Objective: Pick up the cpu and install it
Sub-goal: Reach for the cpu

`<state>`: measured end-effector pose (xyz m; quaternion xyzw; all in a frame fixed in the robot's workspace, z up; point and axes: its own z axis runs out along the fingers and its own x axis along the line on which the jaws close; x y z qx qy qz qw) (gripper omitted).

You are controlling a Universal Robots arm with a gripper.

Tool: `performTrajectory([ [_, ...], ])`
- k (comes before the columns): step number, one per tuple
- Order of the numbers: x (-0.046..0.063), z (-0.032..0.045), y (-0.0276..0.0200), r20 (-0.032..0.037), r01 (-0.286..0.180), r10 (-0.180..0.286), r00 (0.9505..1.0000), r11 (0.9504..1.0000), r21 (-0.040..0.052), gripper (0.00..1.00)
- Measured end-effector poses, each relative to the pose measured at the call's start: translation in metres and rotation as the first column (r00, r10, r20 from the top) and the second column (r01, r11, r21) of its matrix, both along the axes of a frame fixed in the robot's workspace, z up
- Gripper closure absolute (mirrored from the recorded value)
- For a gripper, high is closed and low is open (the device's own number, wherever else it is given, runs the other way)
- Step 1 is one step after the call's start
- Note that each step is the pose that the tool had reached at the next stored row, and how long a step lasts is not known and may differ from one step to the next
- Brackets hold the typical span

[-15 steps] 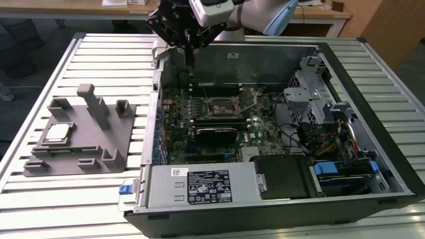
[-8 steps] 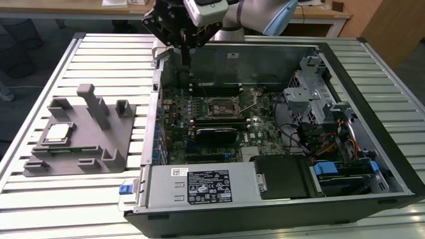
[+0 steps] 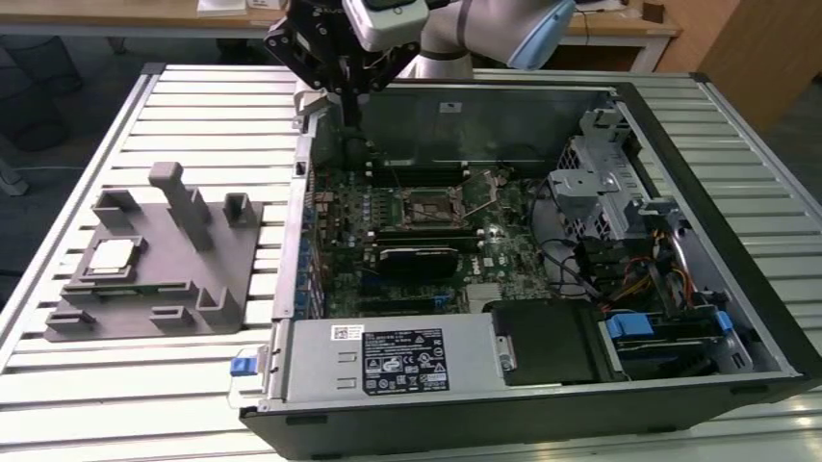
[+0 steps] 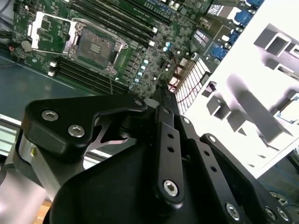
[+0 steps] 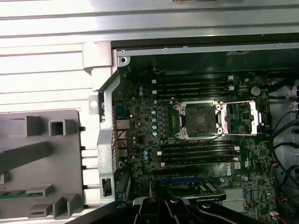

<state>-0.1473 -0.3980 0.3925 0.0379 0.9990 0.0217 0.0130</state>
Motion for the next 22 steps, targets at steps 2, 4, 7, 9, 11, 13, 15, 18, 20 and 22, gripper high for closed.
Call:
performTrajectory([
  [2,-0.002,-0.0001,0.0001,0.0000,0.000,0.000,1.0000,1.0000,0.0000,0.89],
  [4,-0.004,-0.0002,0.0002,0.0000,0.000,0.000,1.0000,1.0000,0.0001,0.89],
  [7,-0.006,-0.0004,0.0003,0.0000,0.000,0.000,1.0000,1.0000,0.0000,0.89],
  [9,-0.008,-0.0004,0.0003,-0.0001,0.000,0.000,1.0000,1.0000,0.0000,0.89],
  [11,-0.010,-0.0006,0.0003,-0.0001,0.000,0.000,1.0000,1.0000,0.0000,0.89],
  [13,-0.012,-0.0008,0.0004,0.0000,0.000,0.000,1.0000,1.0000,0.0001,0.89],
  [15,-0.014,-0.0009,0.0004,-0.0001,0.000,0.000,1.0000,1.0000,0.0000,0.89],
  [18,-0.016,-0.0011,0.0004,-0.0001,0.000,0.000,1.0000,1.0000,0.0001,0.89],
  [20,-0.018,-0.0012,0.0004,-0.0001,0.000,0.000,1.0000,1.0000,0.0000,0.89],
  [22,-0.019,-0.0014,0.0005,-0.0001,0.000,0.000,1.0000,1.0000,0.0000,0.89],
])
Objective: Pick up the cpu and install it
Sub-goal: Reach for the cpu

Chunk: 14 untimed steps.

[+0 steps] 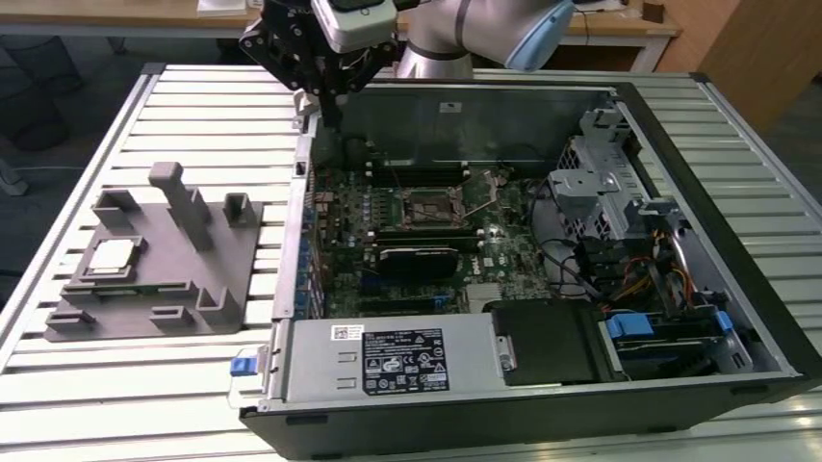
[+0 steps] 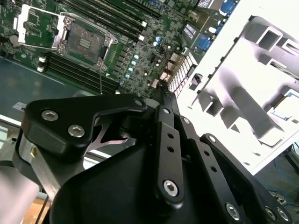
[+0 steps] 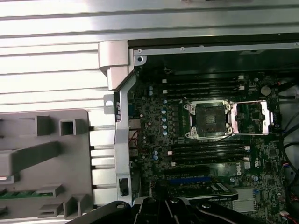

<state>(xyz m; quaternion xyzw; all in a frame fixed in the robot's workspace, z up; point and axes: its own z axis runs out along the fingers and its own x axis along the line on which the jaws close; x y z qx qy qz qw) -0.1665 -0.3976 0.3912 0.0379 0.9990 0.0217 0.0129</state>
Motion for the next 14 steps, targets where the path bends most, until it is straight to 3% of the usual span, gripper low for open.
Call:
performTrajectory([
  [14,-0.011,-0.0009,0.0000,-0.0001,0.000,0.000,1.0000,1.0000,-0.0001,0.89],
])
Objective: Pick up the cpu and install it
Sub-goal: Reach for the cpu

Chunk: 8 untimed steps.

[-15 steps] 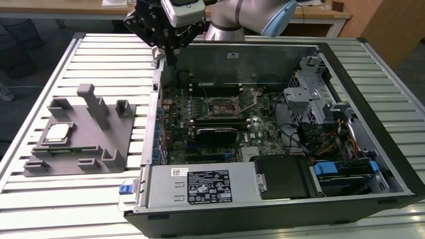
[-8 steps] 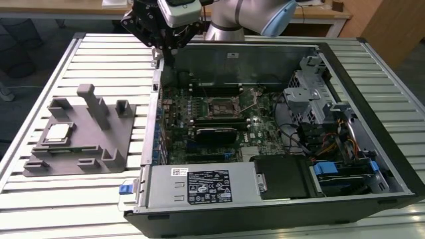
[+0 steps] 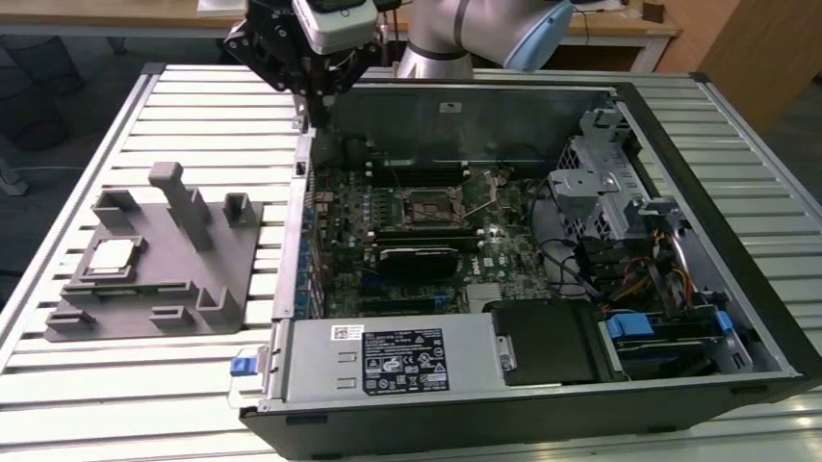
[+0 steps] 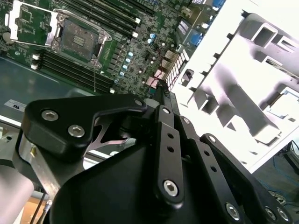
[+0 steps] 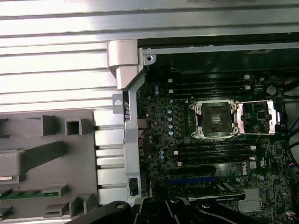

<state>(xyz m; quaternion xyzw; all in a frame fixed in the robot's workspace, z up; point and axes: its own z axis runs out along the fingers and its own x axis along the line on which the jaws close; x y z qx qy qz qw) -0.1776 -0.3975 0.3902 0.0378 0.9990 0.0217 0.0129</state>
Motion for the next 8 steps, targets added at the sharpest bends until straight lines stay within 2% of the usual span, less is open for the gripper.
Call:
performTrajectory([
  [8,-0.0068,-0.0005,0.0000,0.0000,0.000,0.000,1.0000,1.0000,0.0000,0.89],
])
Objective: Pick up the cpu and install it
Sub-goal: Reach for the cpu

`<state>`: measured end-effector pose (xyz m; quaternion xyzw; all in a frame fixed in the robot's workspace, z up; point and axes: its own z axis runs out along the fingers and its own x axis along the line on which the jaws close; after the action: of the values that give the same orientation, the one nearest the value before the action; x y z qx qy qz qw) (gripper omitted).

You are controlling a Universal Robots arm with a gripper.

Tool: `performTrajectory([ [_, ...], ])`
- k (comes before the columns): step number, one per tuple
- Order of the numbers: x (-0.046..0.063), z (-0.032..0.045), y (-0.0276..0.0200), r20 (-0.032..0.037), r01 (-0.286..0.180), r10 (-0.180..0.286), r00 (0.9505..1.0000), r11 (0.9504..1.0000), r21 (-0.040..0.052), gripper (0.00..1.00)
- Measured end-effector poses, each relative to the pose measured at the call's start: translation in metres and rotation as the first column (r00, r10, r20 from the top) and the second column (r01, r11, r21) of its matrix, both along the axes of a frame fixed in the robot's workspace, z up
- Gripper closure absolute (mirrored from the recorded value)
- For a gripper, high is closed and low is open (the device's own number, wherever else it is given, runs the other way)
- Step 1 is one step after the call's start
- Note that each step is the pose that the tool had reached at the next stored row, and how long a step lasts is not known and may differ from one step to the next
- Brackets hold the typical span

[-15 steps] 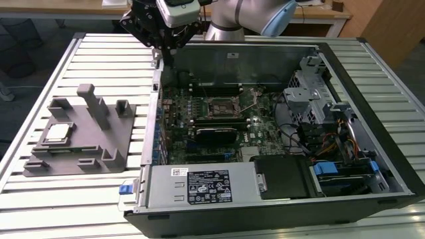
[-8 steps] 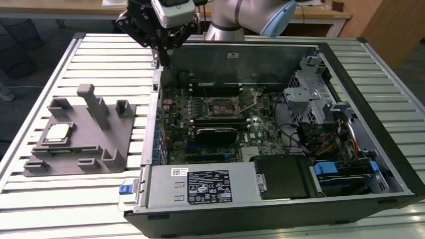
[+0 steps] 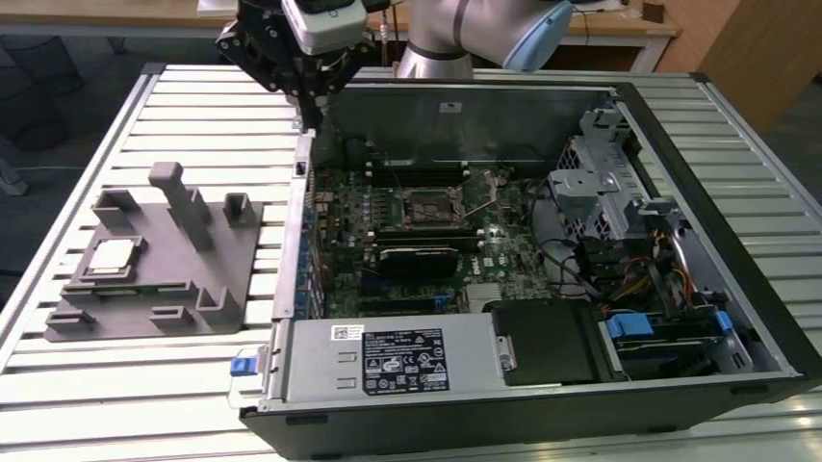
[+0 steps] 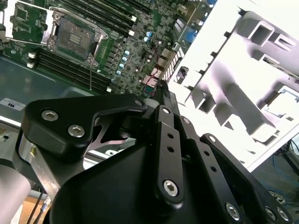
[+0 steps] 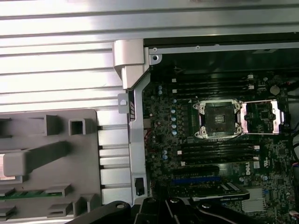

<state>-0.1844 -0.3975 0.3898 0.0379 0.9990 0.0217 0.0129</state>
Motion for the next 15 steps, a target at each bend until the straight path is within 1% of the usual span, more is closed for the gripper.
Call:
performTrajectory([
  [15,-0.014,-0.0006,0.0000,0.0000,0.000,0.000,1.0000,1.0000,0.0000,0.89],
])
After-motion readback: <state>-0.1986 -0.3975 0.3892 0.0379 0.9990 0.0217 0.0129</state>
